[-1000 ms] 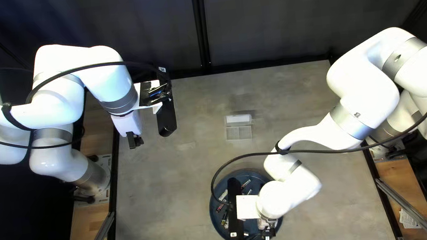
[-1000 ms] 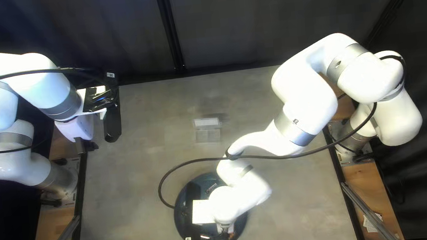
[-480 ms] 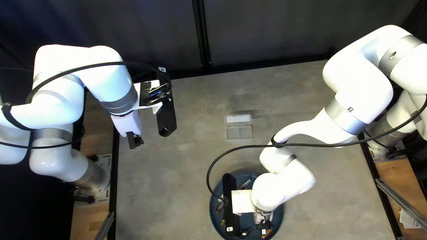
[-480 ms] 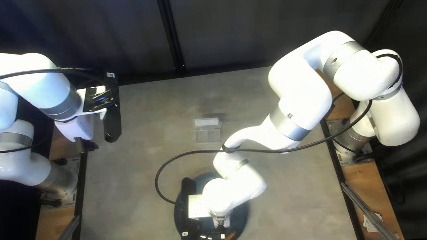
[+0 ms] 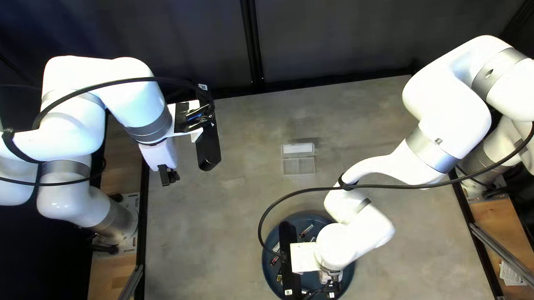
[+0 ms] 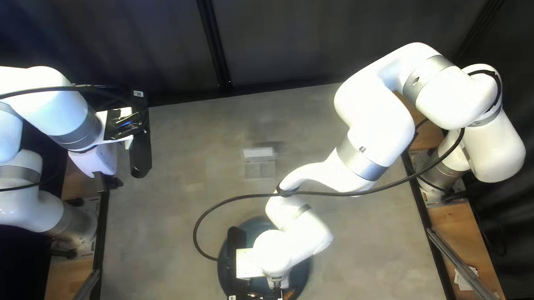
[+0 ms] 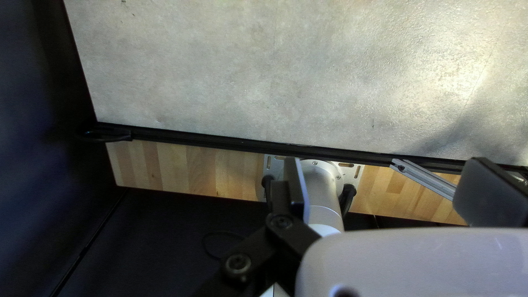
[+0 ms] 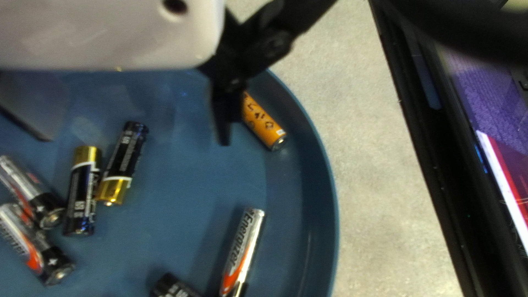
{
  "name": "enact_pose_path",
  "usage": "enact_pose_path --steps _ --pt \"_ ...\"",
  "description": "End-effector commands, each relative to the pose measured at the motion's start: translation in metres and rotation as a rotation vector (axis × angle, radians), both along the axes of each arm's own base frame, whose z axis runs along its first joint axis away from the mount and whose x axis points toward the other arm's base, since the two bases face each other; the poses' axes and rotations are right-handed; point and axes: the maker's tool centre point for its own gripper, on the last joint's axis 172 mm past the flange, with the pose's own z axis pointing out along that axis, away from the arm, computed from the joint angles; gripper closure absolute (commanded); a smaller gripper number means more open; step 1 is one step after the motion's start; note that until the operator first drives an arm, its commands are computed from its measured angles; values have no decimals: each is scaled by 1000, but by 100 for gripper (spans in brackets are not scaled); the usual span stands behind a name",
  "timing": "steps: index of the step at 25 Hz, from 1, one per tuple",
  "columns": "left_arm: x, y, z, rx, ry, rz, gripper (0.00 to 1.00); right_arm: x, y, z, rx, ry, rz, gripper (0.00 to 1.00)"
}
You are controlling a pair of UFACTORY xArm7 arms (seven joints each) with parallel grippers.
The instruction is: Pick up the batteries from the table and place them into the container
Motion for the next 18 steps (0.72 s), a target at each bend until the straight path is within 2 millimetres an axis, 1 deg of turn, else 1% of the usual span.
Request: enact_pose_path --steps 1,6,7,8,9,10,11,16,18 --pt "0 0 0 0 0 0 0 -5 -2 -4 -3 -1 -10 0" --pt "0 0 0 0 0 0 0 1 -3 -1 -8 -9 -15 0" --pt "0 0 0 0 0 0 0 1 -3 -1 -10 -10 -16 27" --pt "0 0 0 0 0 0 0 2 -3 -1 -12 -12 -17 42" --pt "0 0 0 0 0 0 0 2 -3 -1 -13 -12 -18 92" --pt "0 0 0 0 0 0 0 1 -4 -3 -15 -12 -19 97" --pt "0 0 0 0 0 0 0 1 -5 -4 -16 -11 -19 99" --pt "0 0 0 0 0 0 0 1 -4 -7 -21 -4 -20 100" --pt "0 0 0 0 0 0 0 3 -2 -4 -24 -5 -18 100"
